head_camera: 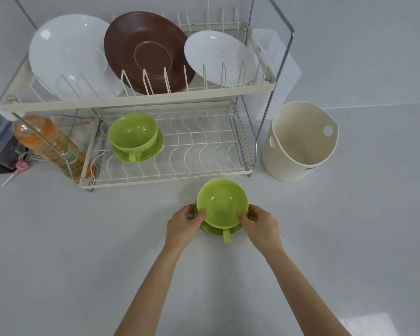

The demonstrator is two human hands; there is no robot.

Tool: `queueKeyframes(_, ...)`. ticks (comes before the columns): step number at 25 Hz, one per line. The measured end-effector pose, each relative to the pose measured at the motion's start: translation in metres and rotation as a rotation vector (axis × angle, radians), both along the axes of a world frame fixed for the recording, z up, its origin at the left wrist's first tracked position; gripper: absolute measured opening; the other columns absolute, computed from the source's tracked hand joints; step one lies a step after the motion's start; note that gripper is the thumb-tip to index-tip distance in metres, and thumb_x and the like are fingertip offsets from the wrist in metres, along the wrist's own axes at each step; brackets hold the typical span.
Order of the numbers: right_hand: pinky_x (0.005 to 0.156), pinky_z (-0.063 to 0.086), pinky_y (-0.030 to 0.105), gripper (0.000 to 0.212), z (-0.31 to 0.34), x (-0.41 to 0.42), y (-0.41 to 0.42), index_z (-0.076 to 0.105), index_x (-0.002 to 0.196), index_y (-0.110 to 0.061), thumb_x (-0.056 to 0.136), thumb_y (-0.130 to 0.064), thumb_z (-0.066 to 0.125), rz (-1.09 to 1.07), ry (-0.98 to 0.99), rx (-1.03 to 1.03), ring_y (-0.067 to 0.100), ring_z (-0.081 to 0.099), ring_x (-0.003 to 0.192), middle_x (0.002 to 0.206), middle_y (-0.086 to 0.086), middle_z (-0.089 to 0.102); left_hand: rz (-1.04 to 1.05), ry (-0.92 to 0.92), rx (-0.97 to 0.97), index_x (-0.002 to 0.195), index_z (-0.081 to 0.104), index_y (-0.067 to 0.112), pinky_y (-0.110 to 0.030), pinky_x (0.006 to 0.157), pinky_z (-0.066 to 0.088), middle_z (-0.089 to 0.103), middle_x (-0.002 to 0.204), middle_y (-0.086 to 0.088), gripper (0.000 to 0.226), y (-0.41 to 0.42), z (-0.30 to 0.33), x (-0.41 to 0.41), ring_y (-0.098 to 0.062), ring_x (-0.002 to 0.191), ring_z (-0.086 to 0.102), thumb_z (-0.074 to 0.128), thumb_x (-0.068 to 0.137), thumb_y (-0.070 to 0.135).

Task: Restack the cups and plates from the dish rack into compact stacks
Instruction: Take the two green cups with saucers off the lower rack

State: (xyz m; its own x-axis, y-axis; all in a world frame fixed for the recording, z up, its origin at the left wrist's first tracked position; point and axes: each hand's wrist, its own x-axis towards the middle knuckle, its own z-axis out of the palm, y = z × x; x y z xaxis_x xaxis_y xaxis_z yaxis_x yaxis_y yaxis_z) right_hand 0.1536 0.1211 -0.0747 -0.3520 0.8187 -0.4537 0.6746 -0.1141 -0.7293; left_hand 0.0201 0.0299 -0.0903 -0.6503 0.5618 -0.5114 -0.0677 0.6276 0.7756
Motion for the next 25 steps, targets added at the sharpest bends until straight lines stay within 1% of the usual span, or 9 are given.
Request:
queueKeyframes(3, 0.098, 0.040, 0.032, 0.048, 0.007, -0.001, 0.002, 0.045, 0.134, -0.012, 0.090, -0.029, 0.052, 0.078, -0.062, 0.076, 0.026, 0.049, 0.124, 0.132, 0.010, 0.056, -0.075, 0.115, -0.053, 0.129, 0.049, 0.012, -0.028, 0.098, 0.038, 0.057, 0.133, -0.007, 0.051, 0.000, 0.008, -0.004, -0.023, 0.120, 0.054, 0.055, 0.086, 0.037)
queueKeyframes(5, 0.104, 0.035, 0.035, 0.052, 0.017, -0.008, 0.003, 0.039, 0.138, -0.013, 0.091, -0.030, 0.050, 0.118, -0.075, 0.169, 0.025, 0.043, 0.130, 0.141, 0.008, 0.047, -0.062, 0.175, -0.035, 0.132, 0.046, 0.011, -0.023, 0.093, 0.035, 0.054, 0.136, -0.005, 0.052, -0.004, 0.018, -0.013, -0.021, 0.122, 0.052, 0.053, 0.087, 0.035)
queueKeyframes(10, 0.110, 0.025, 0.027, 0.053, 0.040, -0.043, 0.003, 0.034, 0.141, -0.013, 0.091, -0.022, 0.049, 0.288, -0.007, 0.350, 0.020, 0.031, 0.138, 0.149, 0.004, 0.036, -0.020, 0.380, 0.060, 0.125, 0.052, 0.011, -0.028, 0.096, 0.039, 0.057, 0.131, -0.004, 0.043, -0.016, 0.043, -0.053, -0.021, 0.115, 0.057, 0.053, 0.088, 0.030)
queueKeyframes(13, 0.107, 0.026, 0.025, 0.051, 0.053, -0.075, 0.001, 0.035, 0.141, -0.014, 0.093, -0.025, 0.047, 0.350, 0.055, 0.335, 0.020, 0.034, 0.137, 0.148, 0.003, 0.038, 0.039, 0.472, 0.103, 0.120, 0.055, 0.007, -0.029, 0.092, 0.040, 0.062, 0.123, -0.011, 0.037, -0.023, 0.055, -0.087, -0.025, 0.109, 0.059, 0.050, 0.089, 0.026)
queueKeyframes(17, 0.106, 0.033, 0.029, 0.049, 0.058, -0.132, 0.005, 0.040, 0.137, -0.014, 0.092, -0.030, 0.048, 0.307, 0.131, 0.170, 0.021, 0.045, 0.130, 0.140, 0.007, 0.050, 0.102, 0.528, 0.095, 0.119, 0.054, 0.003, -0.025, 0.084, 0.036, 0.061, 0.121, -0.016, 0.037, -0.026, 0.063, -0.142, -0.029, 0.108, 0.059, 0.048, 0.090, 0.025)
queueKeyframes(20, 0.103, 0.033, 0.026, 0.050, 0.053, -0.172, 0.012, 0.042, 0.136, -0.013, 0.091, -0.033, 0.048, 0.252, 0.132, 0.012, 0.020, 0.050, 0.121, 0.131, 0.004, 0.056, 0.102, 0.466, 0.029, 0.129, 0.046, 0.004, -0.028, 0.088, 0.036, 0.055, 0.131, -0.015, 0.048, -0.021, 0.060, -0.174, -0.029, 0.114, 0.054, 0.044, 0.092, 0.034)
queueKeyframes(22, 0.105, 0.035, 0.026, 0.054, 0.046, -0.196, 0.017, 0.042, 0.137, -0.012, 0.090, -0.037, 0.048, 0.220, 0.141, -0.087, 0.018, 0.051, 0.111, 0.127, 0.005, 0.056, 0.109, 0.373, -0.008, 0.135, 0.039, 0.006, -0.032, 0.098, 0.035, 0.049, 0.136, -0.014, 0.056, -0.015, 0.054, -0.194, -0.029, 0.122, 0.049, 0.041, 0.091, 0.041)
queueKeyframes(24, 0.110, 0.036, 0.036, 0.057, 0.037, -0.219, 0.022, 0.043, 0.136, -0.009, 0.089, -0.040, 0.048, 0.183, 0.156, -0.135, 0.021, 0.050, 0.119, 0.135, 0.009, 0.052, 0.136, 0.234, 0.006, 0.139, 0.032, 0.007, -0.037, 0.108, 0.035, 0.046, 0.139, -0.013, 0.066, -0.008, 0.048, -0.211, -0.029, 0.126, 0.046, 0.041, 0.089, 0.048)
queueKeyframes(25, 0.110, 0.037, 0.040, 0.058, 0.034, -0.228, 0.024, 0.043, 0.136, -0.009, 0.088, -0.041, 0.049, 0.159, 0.161, -0.151, 0.025, 0.049, 0.124, 0.138, 0.011, 0.050, 0.148, 0.176, 0.021, 0.141, 0.029, 0.007, -0.042, 0.108, 0.037, 0.046, 0.139, -0.013, 0.070, -0.005, 0.045, -0.218, -0.029, 0.124, 0.047, 0.041, 0.088, 0.051)
